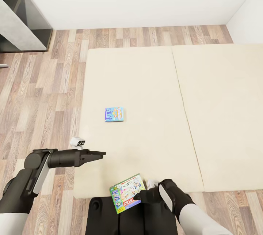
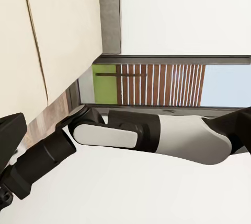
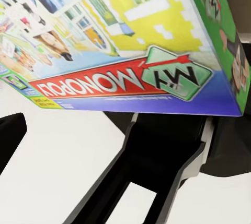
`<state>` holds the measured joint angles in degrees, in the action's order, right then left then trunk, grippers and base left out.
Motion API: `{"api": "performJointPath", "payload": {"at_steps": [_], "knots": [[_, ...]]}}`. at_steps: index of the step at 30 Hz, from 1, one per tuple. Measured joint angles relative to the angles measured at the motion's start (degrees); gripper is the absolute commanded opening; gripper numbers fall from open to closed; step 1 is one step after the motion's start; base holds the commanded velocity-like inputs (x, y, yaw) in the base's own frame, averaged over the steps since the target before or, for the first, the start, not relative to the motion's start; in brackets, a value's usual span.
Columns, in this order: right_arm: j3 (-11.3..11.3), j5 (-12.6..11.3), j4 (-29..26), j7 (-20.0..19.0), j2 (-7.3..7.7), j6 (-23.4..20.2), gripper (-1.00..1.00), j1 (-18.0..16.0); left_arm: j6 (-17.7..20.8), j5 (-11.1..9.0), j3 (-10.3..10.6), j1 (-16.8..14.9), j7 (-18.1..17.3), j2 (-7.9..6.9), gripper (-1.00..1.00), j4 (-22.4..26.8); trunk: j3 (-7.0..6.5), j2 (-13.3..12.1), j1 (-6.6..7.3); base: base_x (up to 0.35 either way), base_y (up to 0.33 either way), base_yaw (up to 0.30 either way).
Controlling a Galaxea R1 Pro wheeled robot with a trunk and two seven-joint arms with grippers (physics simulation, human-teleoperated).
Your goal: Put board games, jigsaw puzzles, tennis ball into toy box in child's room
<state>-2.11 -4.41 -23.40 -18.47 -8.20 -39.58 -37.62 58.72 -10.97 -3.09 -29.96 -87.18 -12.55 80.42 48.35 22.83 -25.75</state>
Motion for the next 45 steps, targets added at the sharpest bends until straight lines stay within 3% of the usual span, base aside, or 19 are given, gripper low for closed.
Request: {"api": "performJointPath", "payload": {"at_steps": [36,45], "knots": [[-0.02,-0.07,-0.48,-1.96,-0.35,0.62,1.00,0.00,0.00,-0.08,0.00,0.00,0.00,-0.61,1.00,0.00,0.00,0.00,0.00,0.000,0.000,0.000],[-0.40,0.01,-0.36,-2.23,-0.38,4.52,1.00,0.00,0.00,-0.09,0.00,0.00,0.00,-0.62,1.00,0.01,0.00,0.00,0.00,0.000,0.000,0.000]]}}
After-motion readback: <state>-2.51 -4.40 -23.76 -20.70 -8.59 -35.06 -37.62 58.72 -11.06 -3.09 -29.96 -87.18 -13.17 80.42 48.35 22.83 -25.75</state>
